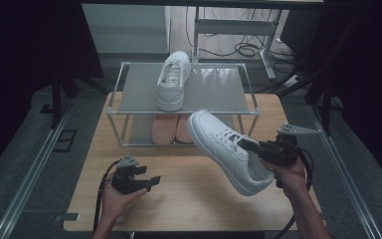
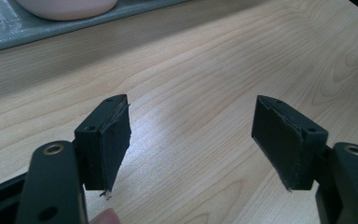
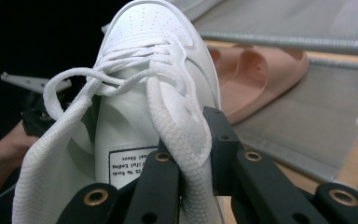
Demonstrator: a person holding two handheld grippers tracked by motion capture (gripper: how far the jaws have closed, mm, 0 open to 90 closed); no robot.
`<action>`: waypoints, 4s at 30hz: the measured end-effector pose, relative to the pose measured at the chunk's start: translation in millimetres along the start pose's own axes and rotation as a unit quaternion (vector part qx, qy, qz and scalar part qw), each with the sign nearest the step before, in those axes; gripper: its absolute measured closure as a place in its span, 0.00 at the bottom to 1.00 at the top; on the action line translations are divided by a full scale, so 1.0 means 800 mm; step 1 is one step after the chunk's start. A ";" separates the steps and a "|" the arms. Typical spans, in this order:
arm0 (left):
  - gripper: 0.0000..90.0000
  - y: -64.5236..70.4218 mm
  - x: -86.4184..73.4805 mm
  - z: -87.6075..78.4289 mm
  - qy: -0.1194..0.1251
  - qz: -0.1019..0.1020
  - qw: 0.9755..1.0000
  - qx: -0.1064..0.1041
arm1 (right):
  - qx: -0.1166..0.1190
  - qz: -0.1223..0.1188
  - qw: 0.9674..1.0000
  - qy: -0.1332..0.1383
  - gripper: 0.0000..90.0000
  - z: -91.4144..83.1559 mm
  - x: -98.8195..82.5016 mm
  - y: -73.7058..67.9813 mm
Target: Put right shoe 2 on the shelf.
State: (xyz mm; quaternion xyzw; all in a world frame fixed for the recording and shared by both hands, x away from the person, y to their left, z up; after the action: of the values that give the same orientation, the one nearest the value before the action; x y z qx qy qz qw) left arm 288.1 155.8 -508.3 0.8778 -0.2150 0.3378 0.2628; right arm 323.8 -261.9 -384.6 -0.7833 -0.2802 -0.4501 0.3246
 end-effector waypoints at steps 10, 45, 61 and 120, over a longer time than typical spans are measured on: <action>0.32 -0.001 0.000 0.000 0.000 0.001 1.000 -0.001 | -0.017 0.004 0.999 0.030 0.93 0.002 0.047 0.001; 0.32 -0.004 0.000 0.000 0.003 -0.002 1.000 -0.001 | -0.090 0.061 0.993 0.055 0.92 0.046 0.136 0.037; 0.32 -0.004 0.000 0.000 0.003 -0.001 1.000 -0.002 | -0.152 0.077 0.984 0.045 0.92 0.073 0.167 0.054; 0.32 -0.019 -0.001 -0.015 0.020 -0.018 1.000 -0.001 | -0.308 0.162 0.937 -0.045 0.87 0.234 0.232 0.101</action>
State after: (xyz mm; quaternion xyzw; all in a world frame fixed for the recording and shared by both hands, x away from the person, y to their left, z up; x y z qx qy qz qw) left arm 290.6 175.0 -506.4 0.8744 -0.1946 0.3498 0.2743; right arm 562.2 -143.5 -312.5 -0.8991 -0.0120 -0.4199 0.1230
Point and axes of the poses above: each handheld gripper's, and its own axes: z roughly forward along the jaws, x roughly out of its top, y roughly to its right, the point moved 2 cm from there along z, roughly forward along the jaws, and after that the axes turned 4 degrees about -z, right-handed, at the moved point
